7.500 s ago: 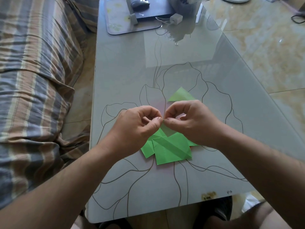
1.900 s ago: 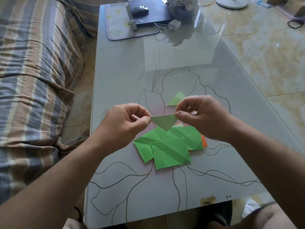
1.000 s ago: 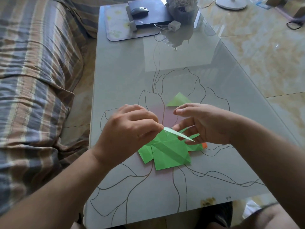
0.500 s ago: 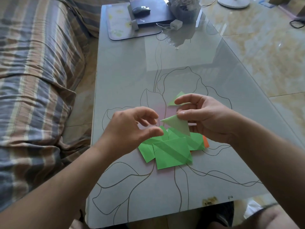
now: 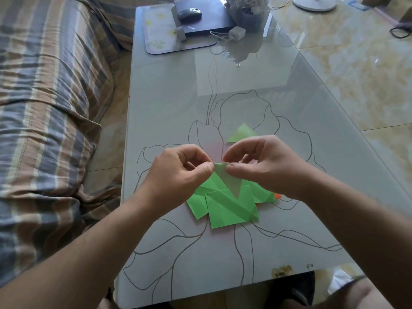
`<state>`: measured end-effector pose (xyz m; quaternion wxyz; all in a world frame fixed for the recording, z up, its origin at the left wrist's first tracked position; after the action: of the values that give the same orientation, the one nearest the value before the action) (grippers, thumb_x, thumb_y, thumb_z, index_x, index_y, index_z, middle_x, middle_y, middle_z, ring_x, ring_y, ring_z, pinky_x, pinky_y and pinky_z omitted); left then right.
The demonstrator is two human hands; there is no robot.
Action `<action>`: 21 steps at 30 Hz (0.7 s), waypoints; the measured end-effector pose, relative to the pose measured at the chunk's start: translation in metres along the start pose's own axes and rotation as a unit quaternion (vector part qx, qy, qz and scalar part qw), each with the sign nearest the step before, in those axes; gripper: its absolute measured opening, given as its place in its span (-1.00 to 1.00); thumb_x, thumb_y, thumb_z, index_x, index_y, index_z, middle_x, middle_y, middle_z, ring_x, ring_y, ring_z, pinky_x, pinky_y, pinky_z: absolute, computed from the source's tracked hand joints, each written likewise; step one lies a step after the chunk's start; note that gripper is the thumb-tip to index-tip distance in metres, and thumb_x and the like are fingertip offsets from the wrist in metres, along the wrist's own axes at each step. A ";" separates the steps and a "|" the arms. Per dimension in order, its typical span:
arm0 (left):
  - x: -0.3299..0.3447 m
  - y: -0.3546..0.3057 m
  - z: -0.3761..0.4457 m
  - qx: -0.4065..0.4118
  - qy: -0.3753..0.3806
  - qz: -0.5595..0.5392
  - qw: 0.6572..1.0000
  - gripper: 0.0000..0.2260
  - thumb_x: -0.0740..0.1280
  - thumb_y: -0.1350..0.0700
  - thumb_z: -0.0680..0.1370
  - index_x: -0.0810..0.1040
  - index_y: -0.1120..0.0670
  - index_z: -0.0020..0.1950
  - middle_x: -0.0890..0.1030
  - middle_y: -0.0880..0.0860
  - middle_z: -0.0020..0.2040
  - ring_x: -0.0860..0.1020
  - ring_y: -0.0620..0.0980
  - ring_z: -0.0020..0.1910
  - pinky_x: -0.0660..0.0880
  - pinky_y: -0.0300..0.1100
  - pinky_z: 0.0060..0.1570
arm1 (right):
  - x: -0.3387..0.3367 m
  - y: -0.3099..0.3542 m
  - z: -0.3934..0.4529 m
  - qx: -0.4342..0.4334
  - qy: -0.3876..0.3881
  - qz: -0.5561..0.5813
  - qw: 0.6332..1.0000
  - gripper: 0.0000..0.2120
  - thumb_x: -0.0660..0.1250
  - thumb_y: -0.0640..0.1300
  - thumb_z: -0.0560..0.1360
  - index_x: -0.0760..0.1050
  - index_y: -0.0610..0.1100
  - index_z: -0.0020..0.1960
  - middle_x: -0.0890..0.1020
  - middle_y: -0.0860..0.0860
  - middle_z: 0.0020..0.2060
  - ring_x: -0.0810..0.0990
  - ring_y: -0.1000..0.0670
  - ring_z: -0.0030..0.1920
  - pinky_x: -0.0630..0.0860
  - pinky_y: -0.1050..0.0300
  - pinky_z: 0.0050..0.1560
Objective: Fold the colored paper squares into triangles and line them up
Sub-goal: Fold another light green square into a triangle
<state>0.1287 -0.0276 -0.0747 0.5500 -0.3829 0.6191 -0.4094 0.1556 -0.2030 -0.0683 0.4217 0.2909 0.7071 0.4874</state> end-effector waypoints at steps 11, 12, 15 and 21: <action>0.013 -0.003 -0.008 -0.002 0.014 0.073 0.997 -0.88 0.46 0.12 0.52 0.65 0.00 -0.22 0.58 -0.11 -0.40 0.47 -0.15 -0.44 0.40 -0.31 -0.37 | 0.014 -0.003 0.001 -0.025 -0.010 -0.142 0.990 -0.89 0.53 -0.03 0.45 0.67 0.12 -0.23 0.69 0.10 -0.30 0.62 0.03 -0.27 0.62 -0.01 -0.16; 0.013 -0.006 -0.008 0.009 0.014 0.086 0.996 -0.89 0.46 0.10 0.51 0.65 -0.01 -0.21 0.60 -0.09 -0.38 0.49 -0.13 -0.42 0.42 -0.29 -0.37 | 0.014 -0.002 0.000 -0.027 -0.012 -0.143 0.989 -0.89 0.52 -0.04 0.45 0.67 0.13 -0.24 0.69 0.08 -0.30 0.63 0.02 -0.27 0.63 -0.01 -0.16; 0.012 -0.013 -0.008 0.031 0.015 0.091 0.995 -0.92 0.40 0.02 0.47 0.64 -0.03 -0.21 0.63 -0.02 -0.33 0.57 -0.05 -0.36 0.50 -0.19 -0.33 | 0.014 -0.002 0.000 -0.017 -0.006 -0.107 0.994 -0.93 0.52 -0.04 0.45 0.69 0.10 -0.20 0.69 -0.04 -0.30 0.60 -0.10 -0.30 0.60 -0.06 -0.23; -0.001 -0.011 -0.001 0.017 0.005 0.006 1.000 -0.89 0.41 0.00 0.45 0.67 0.01 -0.18 0.59 0.15 -0.33 0.46 0.14 -0.39 0.44 -0.01 -0.37 | 0.004 -0.007 0.001 0.029 0.006 0.003 1.000 -0.87 0.47 -0.25 0.53 0.69 -0.11 -0.18 0.45 -0.05 -0.42 0.27 -0.02 -0.41 0.18 0.17 -0.43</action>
<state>0.1282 -0.0305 -0.0643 0.5559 -0.3680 0.6171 -0.4181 0.1544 -0.2015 -0.0760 0.4076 0.3019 0.7225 0.4698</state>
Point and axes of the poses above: each hand's wrist, its own z-axis towards the middle knuckle, its own x-axis out of the palm, y = z × x, the point moved 9 cm from there along z, towards the middle knuckle
